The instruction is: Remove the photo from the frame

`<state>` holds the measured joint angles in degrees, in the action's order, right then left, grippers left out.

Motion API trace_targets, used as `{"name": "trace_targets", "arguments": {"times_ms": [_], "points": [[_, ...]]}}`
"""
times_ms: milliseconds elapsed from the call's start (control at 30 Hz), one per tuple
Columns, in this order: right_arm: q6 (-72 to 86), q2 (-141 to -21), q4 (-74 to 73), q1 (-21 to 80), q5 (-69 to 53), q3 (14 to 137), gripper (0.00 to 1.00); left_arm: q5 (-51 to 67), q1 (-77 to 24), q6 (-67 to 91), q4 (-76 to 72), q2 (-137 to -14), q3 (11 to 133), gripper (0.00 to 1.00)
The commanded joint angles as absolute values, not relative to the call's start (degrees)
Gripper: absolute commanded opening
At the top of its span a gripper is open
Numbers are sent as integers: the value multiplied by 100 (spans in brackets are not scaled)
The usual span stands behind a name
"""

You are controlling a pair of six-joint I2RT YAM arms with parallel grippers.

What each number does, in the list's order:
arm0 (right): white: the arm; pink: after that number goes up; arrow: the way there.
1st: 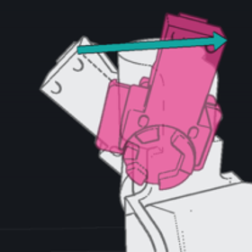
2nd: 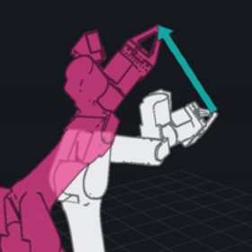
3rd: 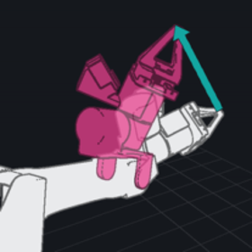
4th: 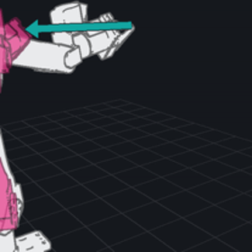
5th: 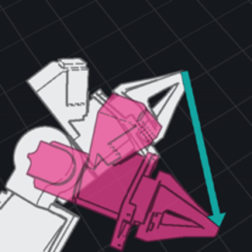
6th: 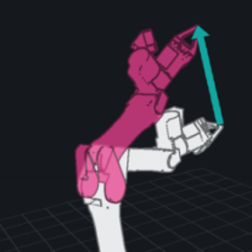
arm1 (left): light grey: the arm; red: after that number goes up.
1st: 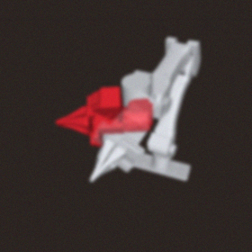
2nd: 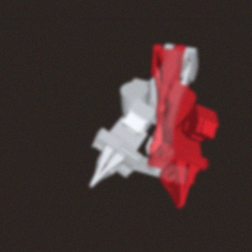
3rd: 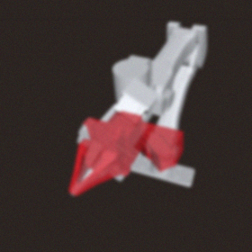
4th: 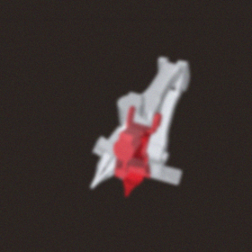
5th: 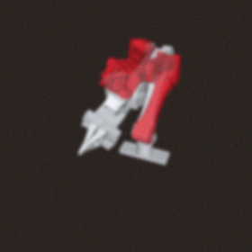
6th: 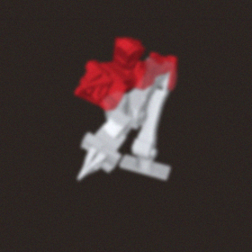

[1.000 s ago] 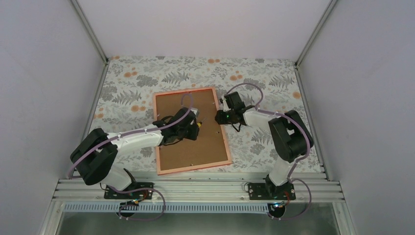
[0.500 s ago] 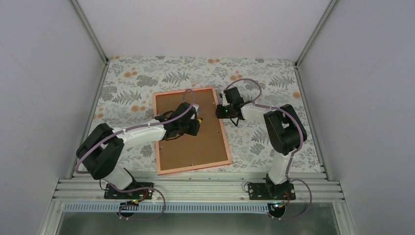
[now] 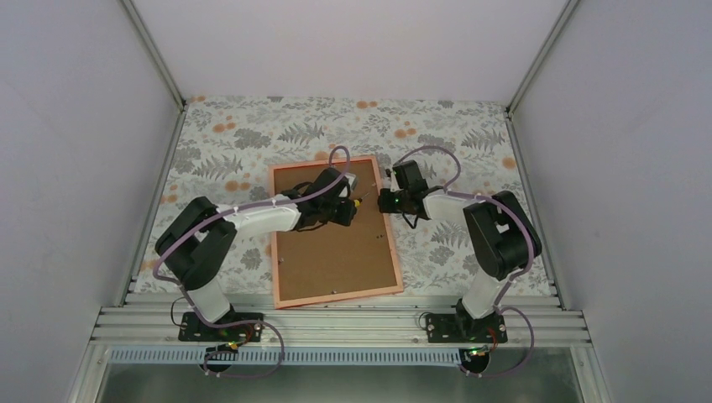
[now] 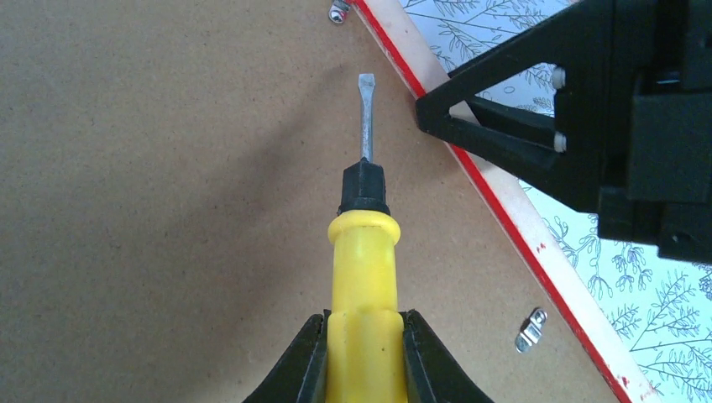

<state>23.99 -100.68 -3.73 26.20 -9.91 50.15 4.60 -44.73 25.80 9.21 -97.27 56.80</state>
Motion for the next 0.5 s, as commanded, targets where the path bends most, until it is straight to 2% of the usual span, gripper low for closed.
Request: {"name": "trace_targets", "arguments": {"times_ms": [0, 467], "points": [[2543, -9969, -619, 2679, -1183, 4673, 10, 591, -4447, 2459, 747, -9983, 5990, 2], [2575, -9887, -573, 2685, -1263, 4540, 10, 554, -4438, 2439, 605, -10645, 6426, 2]]}}
